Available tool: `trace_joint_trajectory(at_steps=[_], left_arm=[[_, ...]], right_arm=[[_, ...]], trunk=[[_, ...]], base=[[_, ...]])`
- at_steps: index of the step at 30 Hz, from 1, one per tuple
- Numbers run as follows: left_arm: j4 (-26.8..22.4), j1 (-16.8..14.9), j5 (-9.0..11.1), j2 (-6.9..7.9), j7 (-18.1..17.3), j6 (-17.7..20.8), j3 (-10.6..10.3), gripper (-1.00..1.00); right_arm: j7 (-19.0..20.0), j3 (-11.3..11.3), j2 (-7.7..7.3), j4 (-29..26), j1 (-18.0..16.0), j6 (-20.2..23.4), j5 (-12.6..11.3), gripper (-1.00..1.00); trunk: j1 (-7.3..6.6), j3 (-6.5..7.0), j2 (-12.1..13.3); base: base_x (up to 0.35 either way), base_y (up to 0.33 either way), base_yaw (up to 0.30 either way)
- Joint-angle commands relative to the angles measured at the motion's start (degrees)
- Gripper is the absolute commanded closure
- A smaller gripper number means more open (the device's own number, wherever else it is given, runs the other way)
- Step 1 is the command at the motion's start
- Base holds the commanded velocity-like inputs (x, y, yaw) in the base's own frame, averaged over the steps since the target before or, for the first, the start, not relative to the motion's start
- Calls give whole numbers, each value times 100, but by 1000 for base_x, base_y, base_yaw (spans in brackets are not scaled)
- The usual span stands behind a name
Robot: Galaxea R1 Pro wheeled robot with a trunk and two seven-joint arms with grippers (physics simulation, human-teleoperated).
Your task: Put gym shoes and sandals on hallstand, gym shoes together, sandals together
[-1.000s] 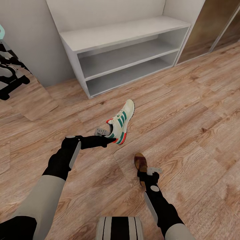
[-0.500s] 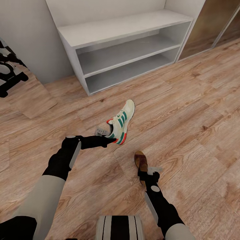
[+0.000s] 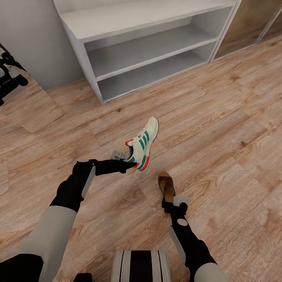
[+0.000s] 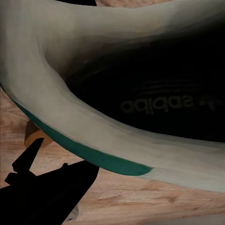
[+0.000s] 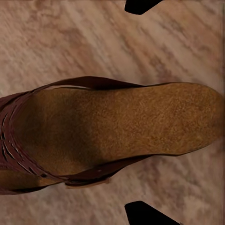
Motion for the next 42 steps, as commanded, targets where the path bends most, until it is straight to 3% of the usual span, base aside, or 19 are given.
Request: trace_joint_trajectory(at_steps=[1,4,16,20,30,42], left_arm=[[-4,-3,27,-2,-22,50,4,100],[-4,-3,27,-2,-22,50,4,100],[-4,-3,25,6,-23,50,3,100],[-4,-3,25,1,-23,50,-2,100],[-8,-3,27,6,-23,50,0,100],[-11,-3,14,34,-461,50,28,100]], right_arm=[[-38,19,-3,-6,-1,24,2,-100],[-38,23,-3,-12,-1,23,2,-100],[-45,36,-3,-32,-1,5,-1,-100],[-46,37,-3,-26,-1,-77,1,-100],[-46,37,-3,-22,-1,-109,2,-100],[-53,37,-3,-20,-1,-110,10,-100]], trunk=[[1,-31,-3],[9,-117,-7],[9,-144,-7],[19,-235,-12],[19,-290,-12],[45,-525,-26]], base=[[0,0,0],[0,0,0],[0,0,0],[0,0,0],[0,0,0],[0,0,0]])
